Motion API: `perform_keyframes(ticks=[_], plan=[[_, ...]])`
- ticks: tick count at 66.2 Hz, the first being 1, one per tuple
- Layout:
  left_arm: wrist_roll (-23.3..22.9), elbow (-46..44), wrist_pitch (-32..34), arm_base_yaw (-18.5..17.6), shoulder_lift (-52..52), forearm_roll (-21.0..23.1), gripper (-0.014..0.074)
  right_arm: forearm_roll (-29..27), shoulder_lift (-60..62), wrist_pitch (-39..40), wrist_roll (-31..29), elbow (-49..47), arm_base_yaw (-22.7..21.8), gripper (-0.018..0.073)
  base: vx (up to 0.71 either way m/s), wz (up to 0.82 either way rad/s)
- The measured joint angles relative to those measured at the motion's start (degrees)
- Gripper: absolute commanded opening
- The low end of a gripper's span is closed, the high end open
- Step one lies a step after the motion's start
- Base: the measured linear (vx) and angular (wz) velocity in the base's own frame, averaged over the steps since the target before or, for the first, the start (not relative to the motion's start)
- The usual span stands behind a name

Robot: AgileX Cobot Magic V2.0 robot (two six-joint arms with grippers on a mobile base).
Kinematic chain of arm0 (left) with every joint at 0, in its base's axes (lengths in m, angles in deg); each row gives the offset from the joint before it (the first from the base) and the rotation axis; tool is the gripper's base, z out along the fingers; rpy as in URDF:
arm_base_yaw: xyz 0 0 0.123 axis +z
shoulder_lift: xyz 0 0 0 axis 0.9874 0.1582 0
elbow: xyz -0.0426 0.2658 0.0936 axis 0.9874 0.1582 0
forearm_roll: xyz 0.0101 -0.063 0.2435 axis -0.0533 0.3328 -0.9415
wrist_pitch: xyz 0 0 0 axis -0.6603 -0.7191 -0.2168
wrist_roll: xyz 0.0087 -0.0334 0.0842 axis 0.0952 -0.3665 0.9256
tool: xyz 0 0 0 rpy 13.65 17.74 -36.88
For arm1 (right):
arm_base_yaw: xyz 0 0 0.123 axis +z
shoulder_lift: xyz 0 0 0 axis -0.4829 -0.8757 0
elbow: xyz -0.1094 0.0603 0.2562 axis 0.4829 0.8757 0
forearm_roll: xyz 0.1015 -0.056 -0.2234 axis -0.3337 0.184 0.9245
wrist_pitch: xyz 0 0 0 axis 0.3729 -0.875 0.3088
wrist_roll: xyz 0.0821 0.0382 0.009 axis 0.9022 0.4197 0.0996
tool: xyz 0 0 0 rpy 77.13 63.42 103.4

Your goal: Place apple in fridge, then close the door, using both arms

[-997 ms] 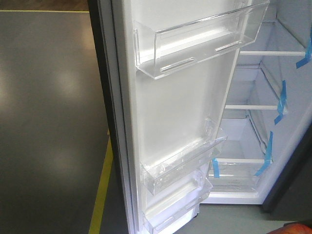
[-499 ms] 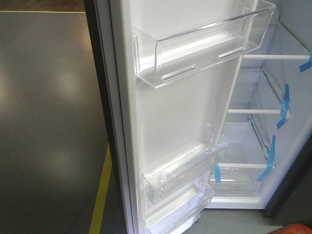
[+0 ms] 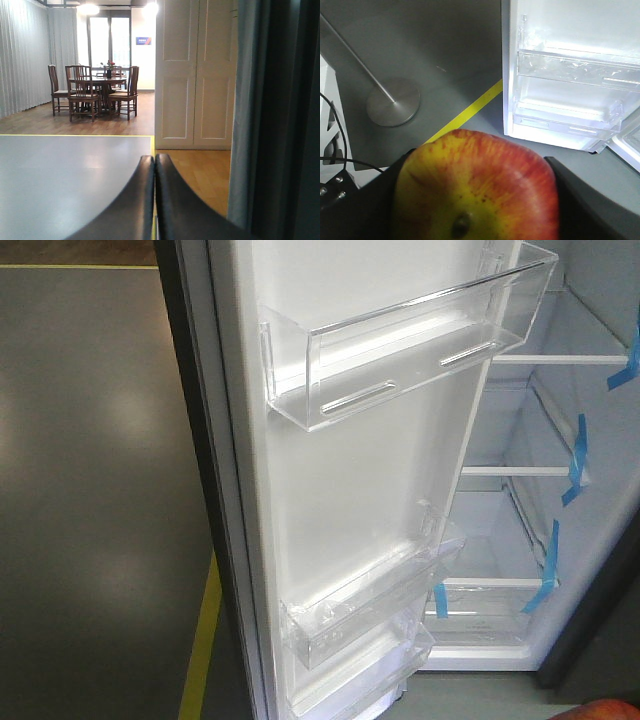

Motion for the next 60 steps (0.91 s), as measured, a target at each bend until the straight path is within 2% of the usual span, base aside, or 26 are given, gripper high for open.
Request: perform_keyframes(ticks=[60], plan=[[0.0,0.0,0.0,0.0,0.0,0.0,-0.0006,0.0,0.0,0.0,0.0,0.0,0.0,0.0151,0.0,0.0]])
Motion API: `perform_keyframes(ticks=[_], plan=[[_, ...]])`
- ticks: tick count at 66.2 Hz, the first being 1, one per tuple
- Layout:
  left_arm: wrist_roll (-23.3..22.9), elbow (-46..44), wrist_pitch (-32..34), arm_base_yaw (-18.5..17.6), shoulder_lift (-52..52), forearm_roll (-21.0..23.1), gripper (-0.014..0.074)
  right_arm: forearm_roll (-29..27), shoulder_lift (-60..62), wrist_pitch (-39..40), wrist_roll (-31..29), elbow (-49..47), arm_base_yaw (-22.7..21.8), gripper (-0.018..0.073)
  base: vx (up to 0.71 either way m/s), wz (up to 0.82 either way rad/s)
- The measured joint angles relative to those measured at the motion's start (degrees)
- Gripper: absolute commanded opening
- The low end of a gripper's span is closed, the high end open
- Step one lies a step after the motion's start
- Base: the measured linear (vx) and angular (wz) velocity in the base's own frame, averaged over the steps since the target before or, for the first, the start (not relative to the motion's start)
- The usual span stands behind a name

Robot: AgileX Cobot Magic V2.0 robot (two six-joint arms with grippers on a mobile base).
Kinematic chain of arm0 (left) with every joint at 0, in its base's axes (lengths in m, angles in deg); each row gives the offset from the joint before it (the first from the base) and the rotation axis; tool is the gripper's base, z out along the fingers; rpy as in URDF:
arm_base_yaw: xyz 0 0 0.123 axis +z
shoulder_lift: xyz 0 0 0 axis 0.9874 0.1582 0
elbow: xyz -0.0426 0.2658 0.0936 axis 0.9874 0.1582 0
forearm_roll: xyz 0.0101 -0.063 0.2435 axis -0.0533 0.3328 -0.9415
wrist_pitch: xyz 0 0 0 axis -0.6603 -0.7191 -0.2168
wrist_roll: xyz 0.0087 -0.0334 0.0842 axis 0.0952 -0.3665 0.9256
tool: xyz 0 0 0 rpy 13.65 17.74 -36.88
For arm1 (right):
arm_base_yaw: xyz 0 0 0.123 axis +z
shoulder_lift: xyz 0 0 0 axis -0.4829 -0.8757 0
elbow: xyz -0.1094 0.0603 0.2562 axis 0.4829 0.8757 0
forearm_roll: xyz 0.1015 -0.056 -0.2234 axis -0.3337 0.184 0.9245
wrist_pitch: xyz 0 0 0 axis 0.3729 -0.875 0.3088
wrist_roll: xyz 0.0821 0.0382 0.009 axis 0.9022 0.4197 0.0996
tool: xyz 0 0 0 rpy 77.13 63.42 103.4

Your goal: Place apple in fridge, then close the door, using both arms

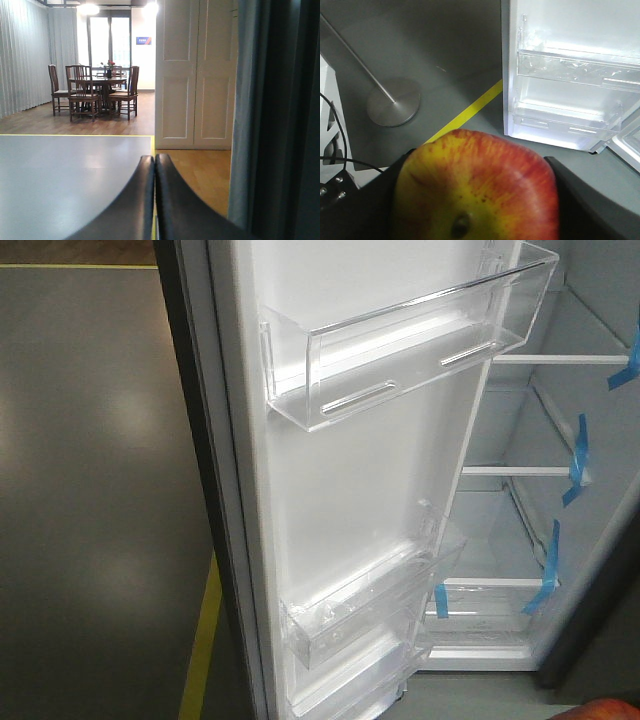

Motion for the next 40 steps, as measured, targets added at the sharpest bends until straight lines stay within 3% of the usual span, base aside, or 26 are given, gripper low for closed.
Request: perform_keyframes(ticks=[40], plan=[[0.0,0.0,0.0,0.0,0.0,0.0,-0.0006,0.0,0.0,0.0,0.0,0.0,0.0,0.0151,0.0,0.0]])
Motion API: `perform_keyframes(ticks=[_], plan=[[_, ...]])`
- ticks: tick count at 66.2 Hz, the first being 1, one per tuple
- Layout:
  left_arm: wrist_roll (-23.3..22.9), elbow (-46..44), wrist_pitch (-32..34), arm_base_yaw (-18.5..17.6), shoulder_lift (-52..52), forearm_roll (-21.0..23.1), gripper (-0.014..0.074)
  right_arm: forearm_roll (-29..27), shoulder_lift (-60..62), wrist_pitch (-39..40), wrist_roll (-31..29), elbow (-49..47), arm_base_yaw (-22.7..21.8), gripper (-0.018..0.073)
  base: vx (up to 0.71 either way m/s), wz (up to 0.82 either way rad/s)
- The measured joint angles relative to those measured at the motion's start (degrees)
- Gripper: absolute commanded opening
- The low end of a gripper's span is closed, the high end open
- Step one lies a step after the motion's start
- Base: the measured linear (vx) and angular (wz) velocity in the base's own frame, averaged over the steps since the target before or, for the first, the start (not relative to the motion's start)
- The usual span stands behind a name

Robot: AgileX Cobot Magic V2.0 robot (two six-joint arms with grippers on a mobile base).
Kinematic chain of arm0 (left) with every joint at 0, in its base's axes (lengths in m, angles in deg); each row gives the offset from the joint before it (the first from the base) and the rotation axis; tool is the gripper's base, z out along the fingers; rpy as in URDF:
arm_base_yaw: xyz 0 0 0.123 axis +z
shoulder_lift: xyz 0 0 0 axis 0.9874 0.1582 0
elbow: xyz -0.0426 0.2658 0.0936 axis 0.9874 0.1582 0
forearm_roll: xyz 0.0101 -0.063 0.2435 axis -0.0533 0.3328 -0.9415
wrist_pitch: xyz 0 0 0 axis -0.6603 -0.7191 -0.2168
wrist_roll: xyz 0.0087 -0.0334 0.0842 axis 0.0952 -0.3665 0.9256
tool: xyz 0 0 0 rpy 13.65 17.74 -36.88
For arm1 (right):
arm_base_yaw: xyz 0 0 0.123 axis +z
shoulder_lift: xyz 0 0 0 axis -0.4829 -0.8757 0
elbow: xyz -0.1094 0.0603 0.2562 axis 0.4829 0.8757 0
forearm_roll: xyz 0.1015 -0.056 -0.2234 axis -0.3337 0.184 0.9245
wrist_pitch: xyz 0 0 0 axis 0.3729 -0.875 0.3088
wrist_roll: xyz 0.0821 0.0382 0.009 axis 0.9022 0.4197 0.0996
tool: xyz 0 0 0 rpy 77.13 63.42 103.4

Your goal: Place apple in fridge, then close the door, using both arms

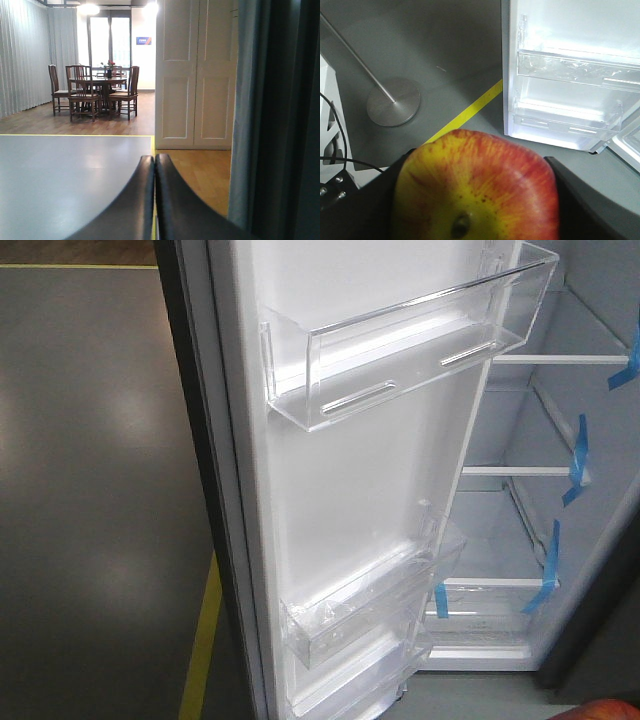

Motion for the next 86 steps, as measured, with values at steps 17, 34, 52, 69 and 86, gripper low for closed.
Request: perform_keyframes(ticks=[17,34,52,69,86], plan=[[0.0,0.0,0.0,0.0,0.0,0.0,-0.0006,0.1,0.0,1.2,0.0,0.0,0.0,0.0151,0.0,0.0],[0.0,0.0,0.0,0.0,0.0,0.0,-0.0006,2.7,0.0,9.3,0.4,0.0,0.0,0.0151,0.0,0.0],[0.0,0.0,0.0,0.0,0.0,0.0,-0.0006,16.0,-5.3,16.0,14.3,-6.2,0.0,0.0152,0.0,0.0],[0.0,0.0,0.0,0.0,0.0,0.0,-0.0006,24.6,-20.1,13.6,18.9,-24.5,0.0,0.0152,0.0,0.0],[0.0,0.0,0.0,0.0,0.0,0.0,-0.0006,25.5,-35.9,8.9,16.7,-49.1,0.0,0.0152,0.0,0.0]])
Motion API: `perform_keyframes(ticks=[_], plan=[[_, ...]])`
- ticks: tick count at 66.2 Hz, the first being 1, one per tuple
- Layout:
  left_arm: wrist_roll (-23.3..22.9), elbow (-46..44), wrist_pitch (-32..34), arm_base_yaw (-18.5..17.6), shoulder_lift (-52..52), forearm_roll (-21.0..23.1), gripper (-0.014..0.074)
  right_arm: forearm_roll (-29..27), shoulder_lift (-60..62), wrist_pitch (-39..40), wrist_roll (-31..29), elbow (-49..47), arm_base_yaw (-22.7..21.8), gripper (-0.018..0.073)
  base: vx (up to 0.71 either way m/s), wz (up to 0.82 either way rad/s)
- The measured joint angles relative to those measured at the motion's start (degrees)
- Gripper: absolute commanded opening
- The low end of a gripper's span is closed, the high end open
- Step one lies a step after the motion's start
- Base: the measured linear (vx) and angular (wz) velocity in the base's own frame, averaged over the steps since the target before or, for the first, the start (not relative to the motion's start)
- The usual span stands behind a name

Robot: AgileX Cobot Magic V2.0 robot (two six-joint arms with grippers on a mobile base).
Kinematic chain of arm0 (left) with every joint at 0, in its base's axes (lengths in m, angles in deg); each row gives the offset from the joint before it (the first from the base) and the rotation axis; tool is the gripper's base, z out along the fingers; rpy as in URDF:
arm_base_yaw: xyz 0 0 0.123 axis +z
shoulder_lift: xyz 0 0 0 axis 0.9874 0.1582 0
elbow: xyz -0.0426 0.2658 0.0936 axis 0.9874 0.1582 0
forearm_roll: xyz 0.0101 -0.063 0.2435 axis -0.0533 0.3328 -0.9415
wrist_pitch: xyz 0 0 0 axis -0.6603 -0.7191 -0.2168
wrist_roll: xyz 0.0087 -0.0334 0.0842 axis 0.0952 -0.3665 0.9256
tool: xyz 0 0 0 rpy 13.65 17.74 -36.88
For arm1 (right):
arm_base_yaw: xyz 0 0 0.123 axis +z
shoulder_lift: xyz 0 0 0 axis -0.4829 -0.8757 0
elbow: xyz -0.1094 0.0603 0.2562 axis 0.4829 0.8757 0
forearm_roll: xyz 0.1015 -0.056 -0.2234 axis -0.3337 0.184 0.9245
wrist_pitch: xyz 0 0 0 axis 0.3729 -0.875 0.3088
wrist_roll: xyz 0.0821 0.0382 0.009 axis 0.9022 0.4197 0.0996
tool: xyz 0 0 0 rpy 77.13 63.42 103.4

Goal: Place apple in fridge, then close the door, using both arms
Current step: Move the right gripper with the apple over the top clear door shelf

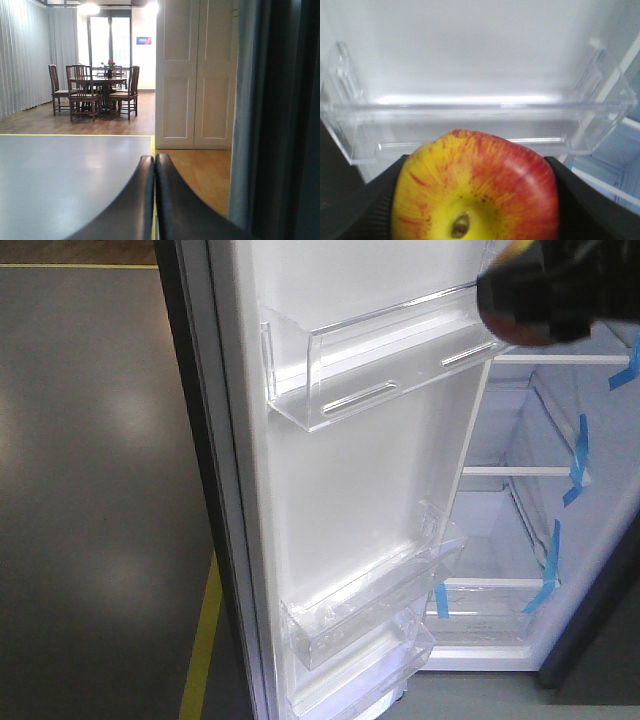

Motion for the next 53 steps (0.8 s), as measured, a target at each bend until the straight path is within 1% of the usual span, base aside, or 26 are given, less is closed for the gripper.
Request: perform_keyframes(ticks=[14,21,25,39,46,53], plan=[[0.0,0.0,0.0,0.0,0.0,0.0,-0.0006,0.1,-9.5,-2.0,-0.9,-13.5,0.0,0.0152,0.0,0.0],[0.0,0.0,0.0,0.0,0.0,0.0,-0.0006,-0.9,-13.3,-2.3,-0.9,-17.8,-1.4,0.0153,0.0,0.0],[0.0,0.0,0.0,0.0,0.0,0.0,-0.0006,-2.1,-15.1,-2.4,-0.9,-19.5,-3.1,0.0155,0.0,0.0],[0.0,0.0,0.0,0.0,0.0,0.0,-0.0006,-8.2,-19.5,-1.7,-3.2,-21.1,-9.1,0.016,0.0,0.0],[0.0,0.0,0.0,0.0,0.0,0.0,-0.0006,-11.3,-21.4,-0.1,-4.7,-21.1,-10.7,0.0166,0.0,0.0],[0.0,0.0,0.0,0.0,0.0,0.0,-0.0006,-13.2,-23.1,2.0,-5.8,-21.1,-11.1,0.0173,0.0,0.0]])
